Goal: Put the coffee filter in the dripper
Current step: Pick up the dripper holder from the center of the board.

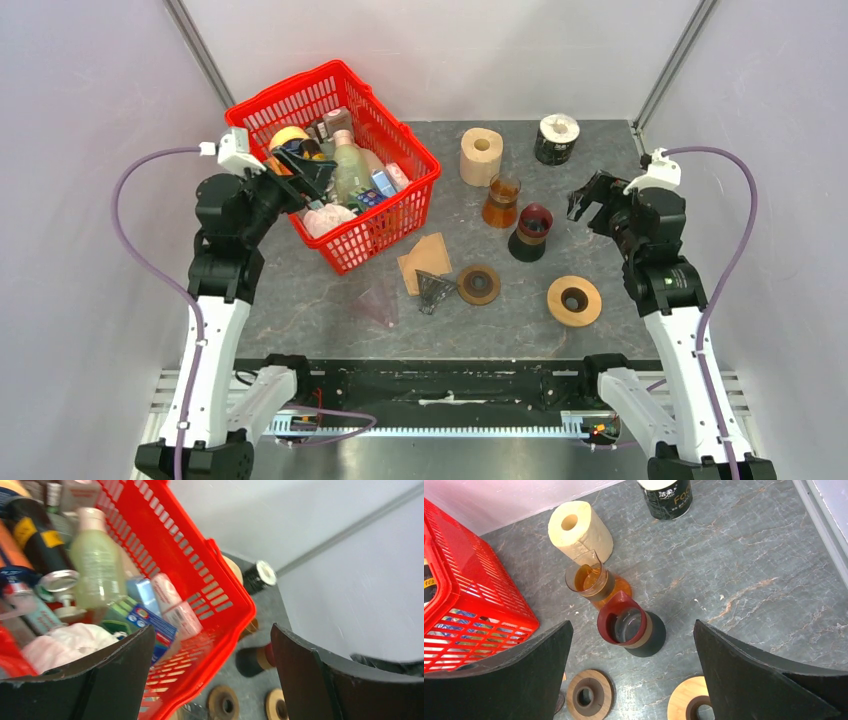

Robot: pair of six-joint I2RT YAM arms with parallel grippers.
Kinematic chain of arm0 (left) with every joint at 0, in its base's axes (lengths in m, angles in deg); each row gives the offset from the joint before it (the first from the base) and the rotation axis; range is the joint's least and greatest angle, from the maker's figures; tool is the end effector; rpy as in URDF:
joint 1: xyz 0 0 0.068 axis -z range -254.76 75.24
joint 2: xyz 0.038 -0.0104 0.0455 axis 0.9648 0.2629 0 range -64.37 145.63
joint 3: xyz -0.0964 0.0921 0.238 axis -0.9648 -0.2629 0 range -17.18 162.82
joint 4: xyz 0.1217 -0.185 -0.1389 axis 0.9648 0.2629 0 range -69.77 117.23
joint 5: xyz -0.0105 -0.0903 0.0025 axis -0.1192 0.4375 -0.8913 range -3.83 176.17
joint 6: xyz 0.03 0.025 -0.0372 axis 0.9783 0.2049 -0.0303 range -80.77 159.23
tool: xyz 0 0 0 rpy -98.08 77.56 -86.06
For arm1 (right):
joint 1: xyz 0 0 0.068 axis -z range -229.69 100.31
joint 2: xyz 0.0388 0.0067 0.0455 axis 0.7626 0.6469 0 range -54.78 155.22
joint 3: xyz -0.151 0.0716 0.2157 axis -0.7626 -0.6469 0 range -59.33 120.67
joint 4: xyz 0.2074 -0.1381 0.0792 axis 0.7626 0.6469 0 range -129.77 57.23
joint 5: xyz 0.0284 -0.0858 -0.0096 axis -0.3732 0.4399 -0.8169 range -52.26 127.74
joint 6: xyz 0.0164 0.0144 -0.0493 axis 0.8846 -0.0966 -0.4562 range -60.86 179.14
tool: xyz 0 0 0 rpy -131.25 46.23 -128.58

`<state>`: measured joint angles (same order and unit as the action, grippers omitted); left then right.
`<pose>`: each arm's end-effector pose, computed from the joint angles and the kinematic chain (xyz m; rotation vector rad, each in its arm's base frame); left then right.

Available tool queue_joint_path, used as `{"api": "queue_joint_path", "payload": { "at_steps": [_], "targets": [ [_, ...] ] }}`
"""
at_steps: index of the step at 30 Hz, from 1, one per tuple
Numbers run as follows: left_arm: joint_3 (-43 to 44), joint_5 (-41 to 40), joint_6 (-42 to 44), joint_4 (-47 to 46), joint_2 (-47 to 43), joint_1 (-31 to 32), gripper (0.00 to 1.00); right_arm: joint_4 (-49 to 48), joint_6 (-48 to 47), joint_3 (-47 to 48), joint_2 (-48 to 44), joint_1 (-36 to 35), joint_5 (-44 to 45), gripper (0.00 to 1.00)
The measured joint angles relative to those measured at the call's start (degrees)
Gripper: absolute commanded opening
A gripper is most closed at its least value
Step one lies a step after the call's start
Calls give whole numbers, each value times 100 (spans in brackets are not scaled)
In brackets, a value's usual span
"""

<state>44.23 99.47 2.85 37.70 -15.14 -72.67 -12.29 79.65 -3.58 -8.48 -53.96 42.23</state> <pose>0.1822 -0.0148 0.4137 -0.3285 1.6769 -0.6973 0.1732 0.0102 0.3699 0.3203 1.8634 0.2219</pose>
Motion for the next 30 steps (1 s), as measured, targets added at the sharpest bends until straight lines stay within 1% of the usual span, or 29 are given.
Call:
{"api": "queue_joint_path", "payload": {
  "at_steps": [4, 6, 11, 13, 17, 23, 27, 30],
  "targets": [
    [-22, 332, 2, -181, 188, 332, 93, -116, 50, -125, -96, 0, -308, 99],
    [-24, 361, 9, -278, 313, 645, 93, -153, 59, -232, -151, 0, -533, 99],
    [-22, 332, 243, -345, 772, 1843, 93, -15, 201, -251, -26, -2, -817, 99],
    [-22, 330, 334, -341, 973, 2184, 93, 197, 282, -184, 136, -2, -824, 99],
    [-114, 328, 428, -444, 1235, 2669, 93, 793, 566, -175, 361, -2, -433, 99],
    [-216, 361, 610, -608, 1801, 3427, 93, 1805, 1410, -470, 199, 0, 833, 99],
    [-313, 387, 673, -758, 2048, 3657, 94, 2435, 2133, -925, 116, 46, 1366, 99],
    [-326, 389, 713, -848, 2192, 3692, 94, 2787, 2627, -1231, 122, 101, 1665, 99]
  ]
}}
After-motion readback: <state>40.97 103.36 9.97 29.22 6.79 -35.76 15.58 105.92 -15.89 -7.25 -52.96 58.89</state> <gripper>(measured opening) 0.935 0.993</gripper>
